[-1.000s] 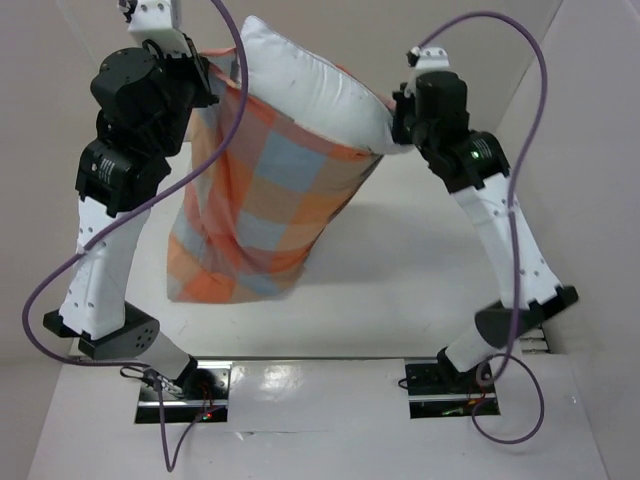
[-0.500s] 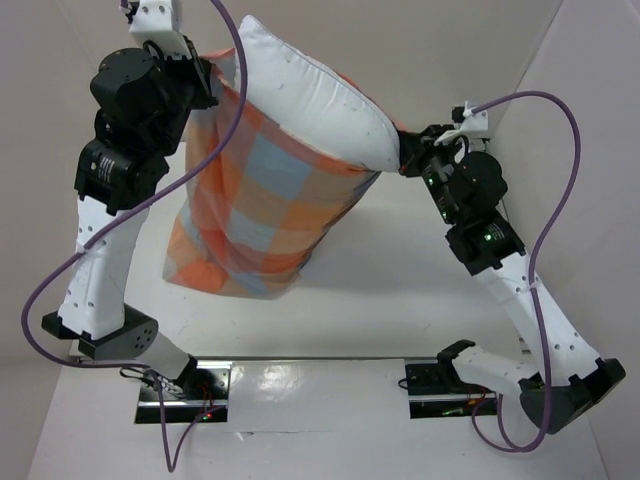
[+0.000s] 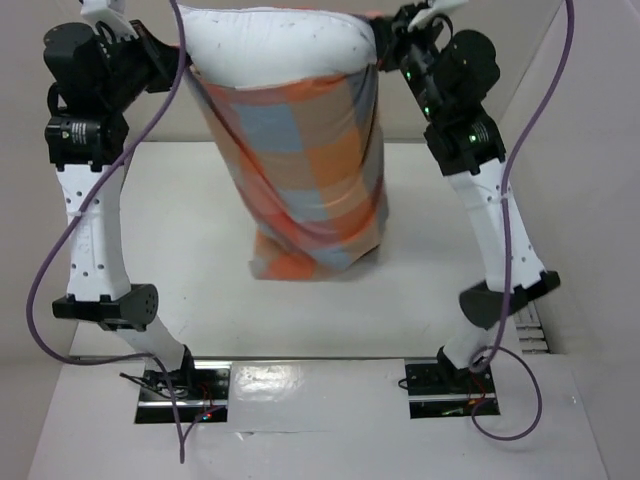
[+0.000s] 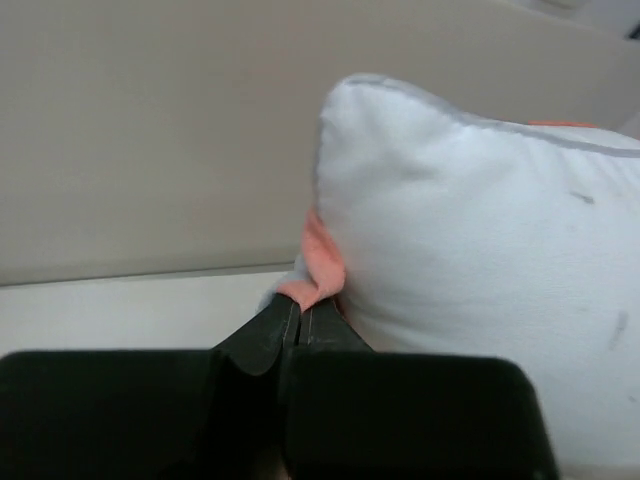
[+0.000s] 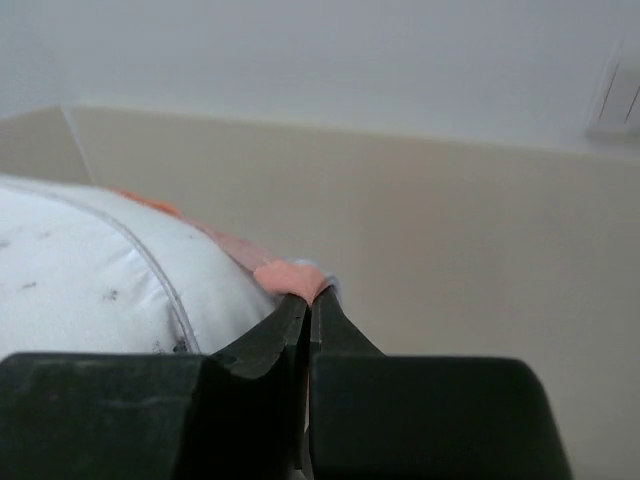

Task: Put the pillow into the pillowcase

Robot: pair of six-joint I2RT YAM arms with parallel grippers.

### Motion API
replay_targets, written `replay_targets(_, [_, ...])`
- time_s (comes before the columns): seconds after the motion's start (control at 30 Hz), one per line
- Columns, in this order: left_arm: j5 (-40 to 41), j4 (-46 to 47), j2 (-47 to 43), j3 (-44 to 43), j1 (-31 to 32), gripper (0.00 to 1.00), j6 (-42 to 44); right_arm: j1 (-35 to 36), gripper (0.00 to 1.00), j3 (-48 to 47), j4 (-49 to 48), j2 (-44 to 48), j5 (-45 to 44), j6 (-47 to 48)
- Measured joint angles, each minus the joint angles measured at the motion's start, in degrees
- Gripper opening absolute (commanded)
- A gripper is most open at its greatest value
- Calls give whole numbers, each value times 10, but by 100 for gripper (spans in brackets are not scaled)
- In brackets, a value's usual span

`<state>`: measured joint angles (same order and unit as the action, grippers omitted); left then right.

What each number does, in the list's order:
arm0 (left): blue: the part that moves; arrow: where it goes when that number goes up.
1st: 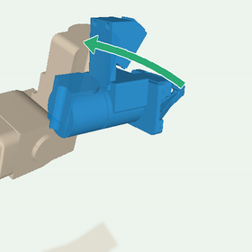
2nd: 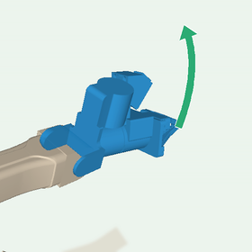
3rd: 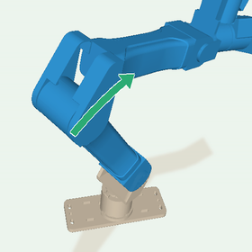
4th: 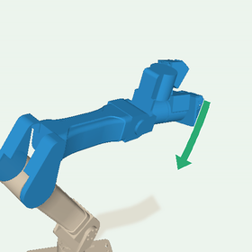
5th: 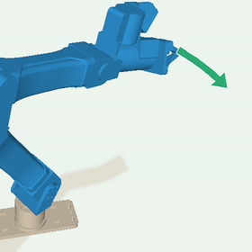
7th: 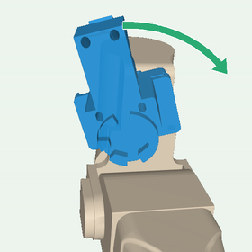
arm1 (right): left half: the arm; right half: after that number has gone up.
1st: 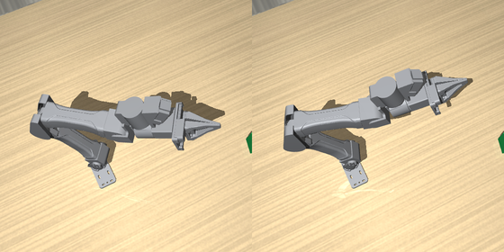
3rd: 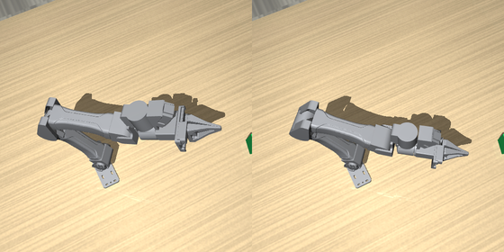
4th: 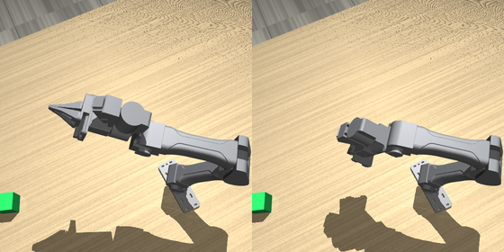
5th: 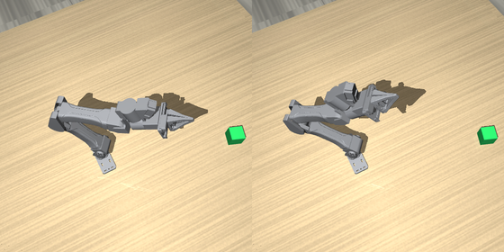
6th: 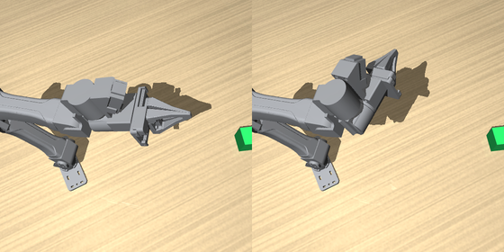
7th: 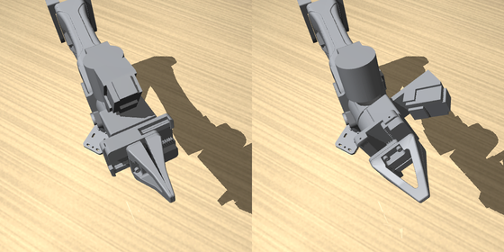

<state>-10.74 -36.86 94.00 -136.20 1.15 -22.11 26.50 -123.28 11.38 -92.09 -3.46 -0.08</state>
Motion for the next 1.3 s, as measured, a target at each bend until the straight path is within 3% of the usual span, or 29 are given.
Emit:
replay_targets(0.07, [-99,17,20,-16,-45,0,-42,0,0,-148,33,-77,-3,17])
replay_targets(0.13, [-195,53,18,8,-102,0,-104,-1,0,-183,19,-95,-7,32])
replay_targets(0.27, [-356,166,-31,103,-203,0,-238,6,0,-39,-35,0,-27,57])
replay_targets(0.4, [-434,275,-46,120,-241,0,-319,19,0,116,-66,59,-91,84])
replay_targets(0.53, [-476,326,-29,124,-244,0,-360,19,0,162,-31,36,-103,85])
replay_targets(0.73, [-484,348,43,69,-276,0,-409,19,0,-11,51,-16,-11,68])
replay_targets(0.93, [-527,392,53,39,-285,0,-459,19,0,-37,16,50,103,31])
replay_targets(1.07, [-542,431,53,39,-285,0,-474,19,0,-98,17,44,159,12])
replay_targets(1.17, [-544,441,44,56,-285,0,-473,19,0,-132,19,17,155,13])
replay_targets(1.3, [-544,442,44,56,-292,0,-471,17,0,-140,15,-28,87,31])
